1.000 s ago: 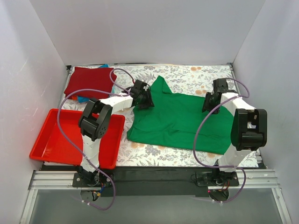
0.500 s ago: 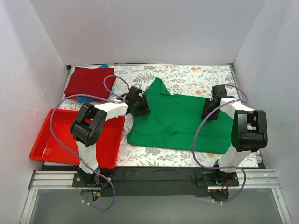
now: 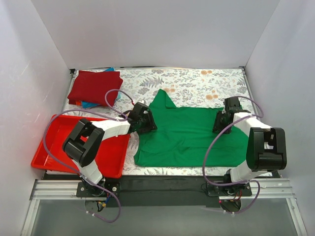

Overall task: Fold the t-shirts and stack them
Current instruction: Fold the tshirt

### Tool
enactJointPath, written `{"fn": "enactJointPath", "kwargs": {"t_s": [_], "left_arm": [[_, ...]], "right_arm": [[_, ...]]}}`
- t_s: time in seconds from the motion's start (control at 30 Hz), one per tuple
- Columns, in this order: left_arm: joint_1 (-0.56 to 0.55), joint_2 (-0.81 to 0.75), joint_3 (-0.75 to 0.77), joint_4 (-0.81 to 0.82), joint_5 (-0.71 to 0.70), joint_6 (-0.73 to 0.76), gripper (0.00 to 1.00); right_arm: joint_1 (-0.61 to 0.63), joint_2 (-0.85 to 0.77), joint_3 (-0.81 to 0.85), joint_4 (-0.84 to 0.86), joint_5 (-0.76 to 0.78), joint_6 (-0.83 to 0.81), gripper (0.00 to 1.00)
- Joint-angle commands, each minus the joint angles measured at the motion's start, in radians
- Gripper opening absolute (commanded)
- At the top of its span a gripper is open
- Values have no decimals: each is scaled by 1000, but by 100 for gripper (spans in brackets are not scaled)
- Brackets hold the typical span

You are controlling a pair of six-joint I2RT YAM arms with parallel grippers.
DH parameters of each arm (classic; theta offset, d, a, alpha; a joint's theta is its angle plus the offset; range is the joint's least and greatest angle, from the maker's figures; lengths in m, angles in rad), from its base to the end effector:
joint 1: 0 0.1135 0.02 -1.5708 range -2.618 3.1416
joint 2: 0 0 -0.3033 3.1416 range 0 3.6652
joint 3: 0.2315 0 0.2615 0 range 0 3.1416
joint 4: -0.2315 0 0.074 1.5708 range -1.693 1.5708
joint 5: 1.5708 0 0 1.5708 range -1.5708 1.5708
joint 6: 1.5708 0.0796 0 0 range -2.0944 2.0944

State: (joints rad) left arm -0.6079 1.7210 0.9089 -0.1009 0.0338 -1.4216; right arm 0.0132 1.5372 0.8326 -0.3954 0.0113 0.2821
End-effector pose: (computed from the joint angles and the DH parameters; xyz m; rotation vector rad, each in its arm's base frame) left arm 0.3087 -0.2181 0.1484 -1.0573 2.4933 -0.8092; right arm 0.3122 0.0032 0.1606 0.3619 2.6486 0.0794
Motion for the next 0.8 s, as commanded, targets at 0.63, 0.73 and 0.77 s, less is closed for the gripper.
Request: {"fn": "enactJointPath", "kwargs": {"t_s": [0.63, 0.73, 0.77], "left_arm": [[-67, -164, -59, -123, -118, -47, 41], [-67, -127, 51, -138, -120, -1, 41], [-66, -107, 80, -144, -121, 7, 41]], "right_arm": [[-2, -132, -52, -168, 9, 23, 48], [-2, -112, 31, -186, 21, 22, 48], [-4, -98, 86, -191, 24, 22, 48]]}}
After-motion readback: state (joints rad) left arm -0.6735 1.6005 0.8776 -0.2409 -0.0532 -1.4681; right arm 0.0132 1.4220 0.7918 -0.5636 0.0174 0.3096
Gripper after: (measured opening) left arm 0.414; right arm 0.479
